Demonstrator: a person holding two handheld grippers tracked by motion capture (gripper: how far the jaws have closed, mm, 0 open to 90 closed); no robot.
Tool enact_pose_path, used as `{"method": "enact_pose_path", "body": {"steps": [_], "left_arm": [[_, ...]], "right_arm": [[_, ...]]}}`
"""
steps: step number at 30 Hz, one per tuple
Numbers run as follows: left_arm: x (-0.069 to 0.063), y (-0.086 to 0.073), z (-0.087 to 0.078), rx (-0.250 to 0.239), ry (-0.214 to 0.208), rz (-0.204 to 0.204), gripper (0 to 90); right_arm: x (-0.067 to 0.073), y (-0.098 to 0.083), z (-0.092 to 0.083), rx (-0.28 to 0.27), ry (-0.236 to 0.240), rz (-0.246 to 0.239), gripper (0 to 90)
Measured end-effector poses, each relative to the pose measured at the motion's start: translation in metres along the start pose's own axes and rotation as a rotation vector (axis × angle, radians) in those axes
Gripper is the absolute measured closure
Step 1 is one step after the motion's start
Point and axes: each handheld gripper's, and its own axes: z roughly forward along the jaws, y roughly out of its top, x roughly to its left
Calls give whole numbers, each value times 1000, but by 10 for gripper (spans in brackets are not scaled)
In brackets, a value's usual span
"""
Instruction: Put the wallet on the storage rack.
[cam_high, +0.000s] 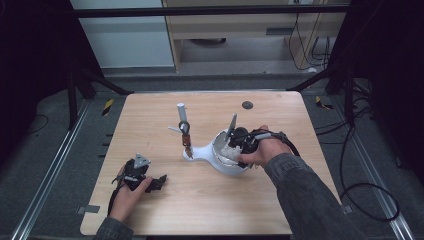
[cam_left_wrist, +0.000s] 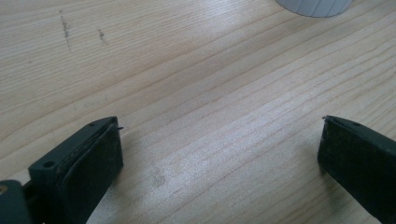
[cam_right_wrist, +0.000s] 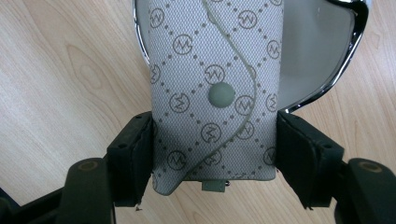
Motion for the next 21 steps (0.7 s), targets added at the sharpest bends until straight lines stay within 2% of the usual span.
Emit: {"method": "enact_pose_path", "body": {"steps": [8, 21], "left_arm": [[0, 0, 0, 0, -1, 2, 0], [0, 0, 0, 0, -4, 4, 0]], "right_arm": [[-4, 8, 0, 17, -13, 0, 322], [-8, 17, 5, 26, -6, 8, 322]]}}
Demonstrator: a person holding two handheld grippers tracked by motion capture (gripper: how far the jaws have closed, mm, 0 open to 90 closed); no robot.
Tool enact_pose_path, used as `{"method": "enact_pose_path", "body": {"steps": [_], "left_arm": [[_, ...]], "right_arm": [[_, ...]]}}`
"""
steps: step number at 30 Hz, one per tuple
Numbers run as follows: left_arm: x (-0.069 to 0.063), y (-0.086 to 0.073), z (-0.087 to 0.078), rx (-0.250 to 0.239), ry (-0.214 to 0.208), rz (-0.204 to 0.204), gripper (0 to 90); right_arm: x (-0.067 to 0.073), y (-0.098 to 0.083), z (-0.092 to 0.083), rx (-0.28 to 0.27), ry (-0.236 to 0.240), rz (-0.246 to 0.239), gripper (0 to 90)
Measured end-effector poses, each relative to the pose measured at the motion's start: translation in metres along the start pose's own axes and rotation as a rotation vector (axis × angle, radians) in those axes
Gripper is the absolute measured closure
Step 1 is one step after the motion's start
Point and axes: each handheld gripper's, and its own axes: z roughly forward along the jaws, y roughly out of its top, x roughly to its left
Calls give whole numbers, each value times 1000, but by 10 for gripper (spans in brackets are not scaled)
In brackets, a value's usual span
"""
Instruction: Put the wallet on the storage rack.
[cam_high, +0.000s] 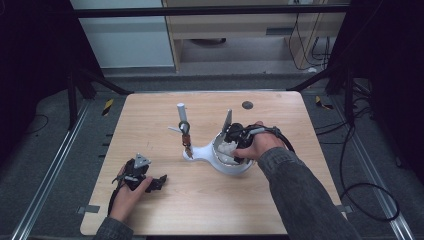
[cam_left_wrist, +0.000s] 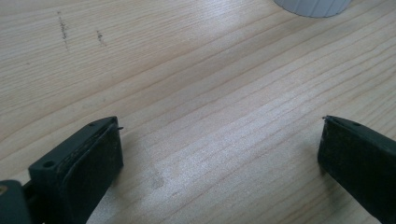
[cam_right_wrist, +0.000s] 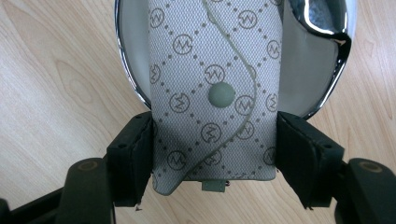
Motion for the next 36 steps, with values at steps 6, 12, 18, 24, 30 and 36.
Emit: {"method": "enact_pose_path", "body": {"steps": [6, 12, 18, 24, 30, 36], "left_arm": [[0, 0, 0, 2, -1, 3, 0], [0, 0, 0, 0, -2, 2, 0], [0, 0, 0, 0, -2, 2, 0], [0, 0, 0, 2, -2, 4, 0], [0, 0, 0, 0, -2, 2, 0], [0, 0, 0, 0, -2, 2, 0]], "right_arm": [[0, 4, 2, -2, 6, -4, 322], [-1, 6, 4, -8, 7, 1, 322], [-1, 9, 7, -9, 9, 2, 321], [-1, 11, 9, -7, 7, 2, 321], [-2, 12, 11, -9, 7, 7, 320], [0, 12, 15, -8, 3, 1, 319]]}}
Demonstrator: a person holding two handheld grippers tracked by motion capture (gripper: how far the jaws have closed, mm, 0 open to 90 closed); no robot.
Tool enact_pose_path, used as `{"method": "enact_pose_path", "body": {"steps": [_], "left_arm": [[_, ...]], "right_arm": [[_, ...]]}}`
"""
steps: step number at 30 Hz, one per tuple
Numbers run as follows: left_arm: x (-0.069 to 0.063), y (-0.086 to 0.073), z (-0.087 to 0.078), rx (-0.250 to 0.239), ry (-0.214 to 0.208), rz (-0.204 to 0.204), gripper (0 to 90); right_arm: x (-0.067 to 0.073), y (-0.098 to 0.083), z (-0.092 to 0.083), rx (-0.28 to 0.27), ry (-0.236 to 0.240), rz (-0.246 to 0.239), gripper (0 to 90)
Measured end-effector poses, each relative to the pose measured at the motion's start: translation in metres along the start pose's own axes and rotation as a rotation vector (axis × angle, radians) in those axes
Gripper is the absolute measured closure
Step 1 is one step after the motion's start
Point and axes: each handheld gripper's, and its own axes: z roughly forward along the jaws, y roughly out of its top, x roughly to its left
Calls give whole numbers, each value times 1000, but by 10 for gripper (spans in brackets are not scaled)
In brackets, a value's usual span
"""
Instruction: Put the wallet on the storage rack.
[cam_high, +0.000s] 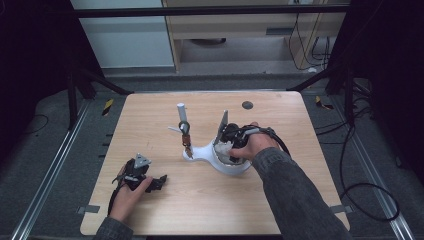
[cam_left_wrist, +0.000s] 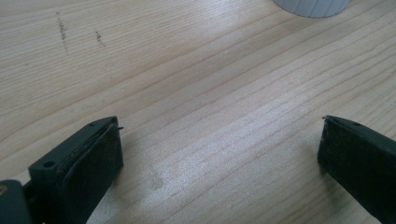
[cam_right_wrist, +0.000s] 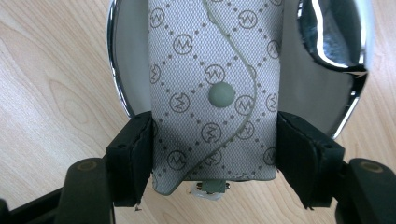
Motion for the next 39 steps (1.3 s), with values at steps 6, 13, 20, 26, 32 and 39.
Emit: {"method": "enact_pose_path", "body": {"steps": [6, 13, 20, 26, 32, 39], "left_arm": [[0, 0, 0, 0, 0, 0, 0], [0, 0, 0, 2, -1, 3, 0], [0, 0, 0, 2, -1, 3, 0], [0, 0, 0, 2, -1, 4, 0], [0, 0, 0, 2, -1, 3, 0], [0, 0, 0, 1, -1, 3, 0]], "right_arm": [[1, 2, 2, 3, 0, 3, 316], [2, 0, -5, -38, -1, 34, 203], [4, -10, -19, -85, -5, 41, 214], [4, -16, -25, -122, -8, 44, 200], [2, -23, -29, -144, -15, 55, 193], [-1, -30, -36, -184, -27, 70, 157]]}}
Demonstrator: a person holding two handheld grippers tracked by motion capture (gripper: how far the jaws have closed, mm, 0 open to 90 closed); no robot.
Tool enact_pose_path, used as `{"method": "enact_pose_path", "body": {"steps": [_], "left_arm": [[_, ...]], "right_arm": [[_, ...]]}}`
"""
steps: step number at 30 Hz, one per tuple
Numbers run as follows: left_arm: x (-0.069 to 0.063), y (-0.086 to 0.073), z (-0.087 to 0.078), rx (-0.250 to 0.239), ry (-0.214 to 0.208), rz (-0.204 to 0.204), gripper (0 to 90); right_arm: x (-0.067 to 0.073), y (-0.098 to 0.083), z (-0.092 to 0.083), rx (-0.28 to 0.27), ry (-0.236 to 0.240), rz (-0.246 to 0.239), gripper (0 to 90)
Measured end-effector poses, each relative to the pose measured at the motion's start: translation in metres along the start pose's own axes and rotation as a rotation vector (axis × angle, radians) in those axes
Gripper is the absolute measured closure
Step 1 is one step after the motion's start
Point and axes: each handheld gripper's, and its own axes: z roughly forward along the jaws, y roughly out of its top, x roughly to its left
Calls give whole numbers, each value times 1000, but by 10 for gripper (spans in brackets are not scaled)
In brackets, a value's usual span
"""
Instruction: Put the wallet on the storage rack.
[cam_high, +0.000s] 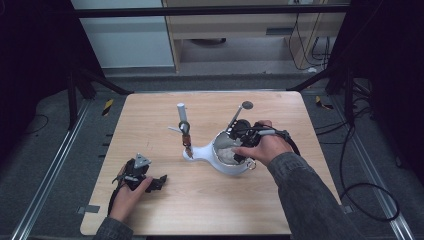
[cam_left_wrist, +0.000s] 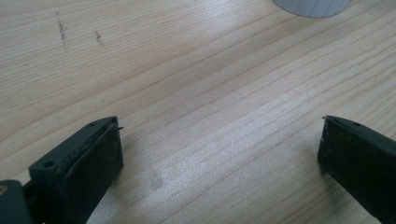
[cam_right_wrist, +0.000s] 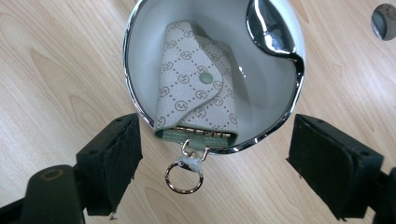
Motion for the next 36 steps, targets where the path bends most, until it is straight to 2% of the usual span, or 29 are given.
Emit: {"method": "enact_pose_path", "body": {"steps": [7, 15, 18, 22, 26, 29, 36], "left_arm": [[0, 0, 0, -1, 1, 0, 0], [0, 0, 0, -1, 1, 0, 0], [0, 0, 0, -2, 1, 0, 0], [0, 0, 0, -4, 1, -2, 0], [0, 0, 0, -2, 0, -2, 0], [0, 0, 0, 0, 0, 0, 0], [0, 0, 0, 1, 0, 1, 0]], "right_arm": [[-2, -5, -6, -41, -27, 0, 99], [-7, -17, -9, -114, -35, 37, 61], [-10, -22, -11, -136, -38, 60, 60], [-12, -30, -14, -160, -36, 68, 58], [-13, -39, -15, -177, -52, 78, 69], [-14, -46, -17, -203, -75, 89, 88], [-19, -65, -16, -266, -95, 119, 101]]}}
